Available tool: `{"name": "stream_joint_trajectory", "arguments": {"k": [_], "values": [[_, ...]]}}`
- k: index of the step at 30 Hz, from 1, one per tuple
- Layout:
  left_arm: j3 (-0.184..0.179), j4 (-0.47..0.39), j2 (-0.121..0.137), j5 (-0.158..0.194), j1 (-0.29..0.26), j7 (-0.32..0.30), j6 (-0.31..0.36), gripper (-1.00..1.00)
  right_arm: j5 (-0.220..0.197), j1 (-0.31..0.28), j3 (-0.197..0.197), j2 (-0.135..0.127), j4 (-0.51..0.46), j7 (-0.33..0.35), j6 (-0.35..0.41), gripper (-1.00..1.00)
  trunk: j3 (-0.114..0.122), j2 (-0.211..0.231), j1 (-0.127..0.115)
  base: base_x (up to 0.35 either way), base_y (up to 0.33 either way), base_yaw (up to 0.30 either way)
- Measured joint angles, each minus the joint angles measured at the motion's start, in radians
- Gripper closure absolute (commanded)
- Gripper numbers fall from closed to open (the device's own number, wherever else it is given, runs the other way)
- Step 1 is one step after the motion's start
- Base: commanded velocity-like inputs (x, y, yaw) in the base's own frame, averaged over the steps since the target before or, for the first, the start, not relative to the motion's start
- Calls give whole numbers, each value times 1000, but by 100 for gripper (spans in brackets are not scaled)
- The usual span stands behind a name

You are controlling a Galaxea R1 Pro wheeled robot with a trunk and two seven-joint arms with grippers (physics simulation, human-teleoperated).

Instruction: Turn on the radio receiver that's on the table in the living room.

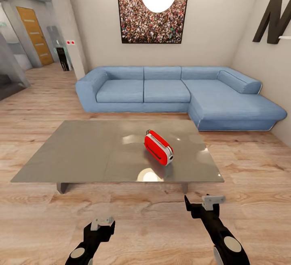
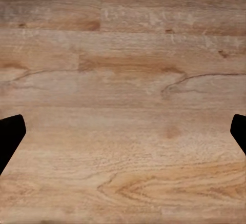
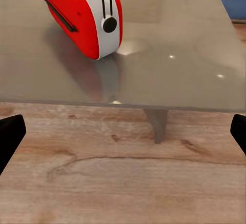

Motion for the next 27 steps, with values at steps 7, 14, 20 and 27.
{"name": "stream_joint_trajectory", "arguments": {"k": [7,14,20,27], "values": [[0,0,0,0,0,0,0,-100,0,0,0,0,0,0,0,-100,1,0,0,6,0,23],[0,1,0,0,0,0,0,-100,0,0,0,0,0,0,0,-100,1,0,0,174,-58,1],[0,1,-4,0,0,0,0,-100,0,0,0,0,0,0,0,-100,1,0,0,241,-173,0],[-1,2,-8,0,0,0,0,-100,0,0,0,0,0,0,0,-100,1,0,0,250,-191,0]]}}
